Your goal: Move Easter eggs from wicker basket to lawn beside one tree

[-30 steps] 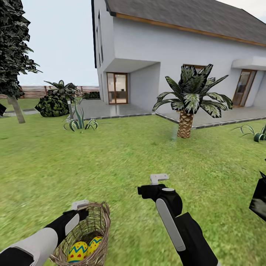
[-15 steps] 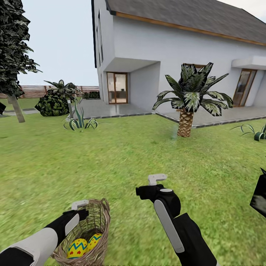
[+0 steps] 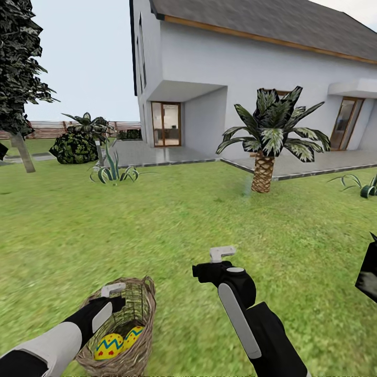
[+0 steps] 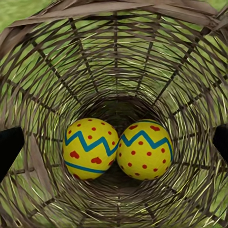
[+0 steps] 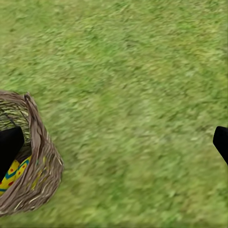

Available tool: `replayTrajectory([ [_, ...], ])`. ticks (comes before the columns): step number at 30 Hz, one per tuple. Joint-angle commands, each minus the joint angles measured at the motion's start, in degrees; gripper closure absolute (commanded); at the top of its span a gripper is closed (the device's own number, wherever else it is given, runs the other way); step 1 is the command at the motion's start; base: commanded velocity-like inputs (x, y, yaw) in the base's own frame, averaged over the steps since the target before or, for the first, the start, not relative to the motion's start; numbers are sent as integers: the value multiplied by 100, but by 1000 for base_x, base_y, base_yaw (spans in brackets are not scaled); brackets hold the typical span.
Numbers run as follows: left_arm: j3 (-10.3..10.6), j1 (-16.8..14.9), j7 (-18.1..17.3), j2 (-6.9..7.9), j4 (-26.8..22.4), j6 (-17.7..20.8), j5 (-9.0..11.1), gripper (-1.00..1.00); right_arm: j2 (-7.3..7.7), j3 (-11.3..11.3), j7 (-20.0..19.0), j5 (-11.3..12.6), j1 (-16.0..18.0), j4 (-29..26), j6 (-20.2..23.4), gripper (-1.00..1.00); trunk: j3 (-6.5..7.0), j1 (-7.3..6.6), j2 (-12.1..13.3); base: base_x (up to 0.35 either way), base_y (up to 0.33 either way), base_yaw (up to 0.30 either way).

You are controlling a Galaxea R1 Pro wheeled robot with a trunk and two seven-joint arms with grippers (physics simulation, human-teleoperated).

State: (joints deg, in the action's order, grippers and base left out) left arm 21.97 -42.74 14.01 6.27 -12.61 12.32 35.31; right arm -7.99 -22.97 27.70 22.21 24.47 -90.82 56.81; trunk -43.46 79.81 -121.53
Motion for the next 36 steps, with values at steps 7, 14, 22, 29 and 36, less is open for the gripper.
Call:
replayTrajectory([
  [7,45,-290,55,23,-48,602,226,-100,0,-5,53,61,5,-3,14,-100,-132,154,-285,0,0,0],
  [14,52,-766,64,80,-99,1504,680,-100,0,-5,52,64,5,-1,14,-100,-258,307,-566,0,0,0],
  [22,53,-979,66,94,-122,1838,759,-100,0,-5,52,57,5,0,14,-100,-402,483,-887,0,0,0],
  [29,53,-996,67,104,-120,1868,762,-100,0,-5,57,55,5,3,14,-100,-527,637,-1167,0,0,0],
  [36,53,-999,67,219,-105,2026,767,-100,0,-5,60,59,5,3,14,-100,-653,790,-1448,0,0,0],
])
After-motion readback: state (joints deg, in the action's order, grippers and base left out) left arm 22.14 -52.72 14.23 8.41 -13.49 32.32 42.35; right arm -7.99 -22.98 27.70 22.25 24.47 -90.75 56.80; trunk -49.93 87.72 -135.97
